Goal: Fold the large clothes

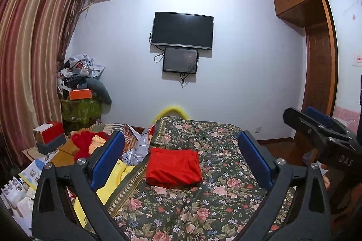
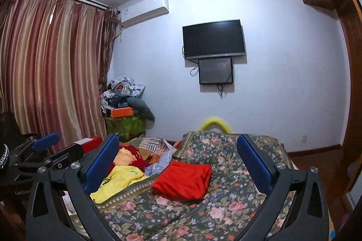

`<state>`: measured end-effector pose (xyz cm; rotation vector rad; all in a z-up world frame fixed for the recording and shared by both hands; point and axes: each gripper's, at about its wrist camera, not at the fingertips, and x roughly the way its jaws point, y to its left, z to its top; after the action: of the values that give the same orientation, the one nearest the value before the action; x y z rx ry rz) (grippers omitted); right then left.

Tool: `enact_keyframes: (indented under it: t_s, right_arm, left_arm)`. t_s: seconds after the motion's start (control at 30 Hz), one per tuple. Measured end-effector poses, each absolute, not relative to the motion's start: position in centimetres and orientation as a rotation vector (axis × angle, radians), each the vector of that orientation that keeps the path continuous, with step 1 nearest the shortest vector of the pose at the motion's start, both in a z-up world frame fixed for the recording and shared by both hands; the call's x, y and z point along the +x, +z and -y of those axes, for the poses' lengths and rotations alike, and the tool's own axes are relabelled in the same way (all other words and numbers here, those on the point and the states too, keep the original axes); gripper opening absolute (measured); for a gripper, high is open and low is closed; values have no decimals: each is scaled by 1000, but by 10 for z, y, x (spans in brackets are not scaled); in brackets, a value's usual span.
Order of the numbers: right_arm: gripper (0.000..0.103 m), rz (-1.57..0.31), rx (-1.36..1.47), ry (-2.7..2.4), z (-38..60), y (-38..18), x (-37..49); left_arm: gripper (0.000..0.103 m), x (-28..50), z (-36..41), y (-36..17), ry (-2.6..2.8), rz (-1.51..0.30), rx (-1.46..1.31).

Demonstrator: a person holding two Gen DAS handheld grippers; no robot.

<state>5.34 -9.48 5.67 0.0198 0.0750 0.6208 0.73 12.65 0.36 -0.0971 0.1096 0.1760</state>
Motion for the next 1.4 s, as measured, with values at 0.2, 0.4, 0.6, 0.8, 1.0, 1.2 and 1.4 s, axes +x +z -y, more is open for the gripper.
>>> enact_keyframes:
  t_s: [0.2, 0.4, 0.6, 0.8, 1.0, 1.2, 1.4]
  right_arm:
    - [103, -79, 21, 618, 100, 54, 48]
    - [103, -93, 29, 624, 102, 49, 46]
    - [103, -102, 32, 623, 104, 46, 45]
    - [103, -103, 28, 619, 105, 47, 42]
    - [103, -118, 38, 627, 107, 48, 42]
    - [103, -124, 42, 630, 109, 48, 43]
    - [103, -125, 42, 624, 109, 48, 42]
  left_arm:
    - [102, 7, -124, 1, 178, -115, -92]
    - [102, 8, -123, -1, 180, -126, -99]
    - [102, 10, -122, -3, 188, -138, -95]
    - [102, 16, -121, -7, 190, -160, -94]
    - [102, 18, -122, -9, 206, -174, -98]
    - [102, 22, -123, -12, 205, -198, -103]
    - [102, 25, -122, -14, 187, -210, -110]
